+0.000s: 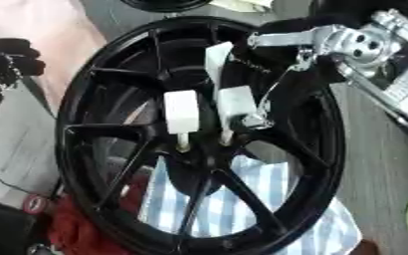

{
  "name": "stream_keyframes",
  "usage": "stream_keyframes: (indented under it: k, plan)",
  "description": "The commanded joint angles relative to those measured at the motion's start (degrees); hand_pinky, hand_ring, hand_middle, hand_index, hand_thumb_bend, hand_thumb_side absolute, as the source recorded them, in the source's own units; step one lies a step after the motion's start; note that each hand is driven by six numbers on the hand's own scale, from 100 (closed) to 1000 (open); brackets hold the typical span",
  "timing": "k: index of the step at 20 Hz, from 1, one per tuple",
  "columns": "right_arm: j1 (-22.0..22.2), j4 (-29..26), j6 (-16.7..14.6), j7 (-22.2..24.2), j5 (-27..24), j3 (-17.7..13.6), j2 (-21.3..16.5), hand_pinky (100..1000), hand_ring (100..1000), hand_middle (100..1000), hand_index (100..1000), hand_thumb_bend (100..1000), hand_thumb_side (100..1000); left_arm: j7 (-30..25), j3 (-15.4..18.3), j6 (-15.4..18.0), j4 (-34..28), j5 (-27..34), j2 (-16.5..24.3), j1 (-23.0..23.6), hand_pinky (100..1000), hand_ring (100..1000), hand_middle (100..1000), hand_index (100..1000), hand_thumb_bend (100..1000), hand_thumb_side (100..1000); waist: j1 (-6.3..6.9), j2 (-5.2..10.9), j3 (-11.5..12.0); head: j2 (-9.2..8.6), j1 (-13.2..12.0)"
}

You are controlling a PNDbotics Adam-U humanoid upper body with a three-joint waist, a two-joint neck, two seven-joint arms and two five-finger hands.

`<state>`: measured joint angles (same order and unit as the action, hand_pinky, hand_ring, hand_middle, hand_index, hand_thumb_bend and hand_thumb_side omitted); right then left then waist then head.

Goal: Pull the pin out of the wheel hub.

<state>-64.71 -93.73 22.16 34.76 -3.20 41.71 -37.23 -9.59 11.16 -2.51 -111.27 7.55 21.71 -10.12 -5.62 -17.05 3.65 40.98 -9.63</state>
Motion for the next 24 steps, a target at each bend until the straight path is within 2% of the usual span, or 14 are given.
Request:
stream_keyframes:
  k: [1,10,24]
  plan:
    - [-0.73,-0.03,-0.35,0.02,-0.22,-0.85,-1.47,640,572,562,613,397,100,-0.37,0.16,0.05,-1.12,-0.14,0.75,-0.58,756,693,653,766,100,838,0.41,0.71,0.09,-0.44,0.05]
    - [-0.83,-0.31,-1.48,-1.51,-0.25,-1.09,-1.41,611,527,511,574,344,100,-0.8,0.11,0.06,-1.16,-0.21,0.74,-0.61,757,696,656,766,100,840,0.34,0.65,0.12,-0.4,0.03]
    - [-1.12,-1.03,-5.7,-3.53,1.72,-1.51,-1.83,532,453,432,502,348,100,-1.59,0.15,0.06,-1.12,-0.29,0.82,-0.59,757,699,659,766,100,836,0.48,1.2,-0.29,-0.21,-0.11]
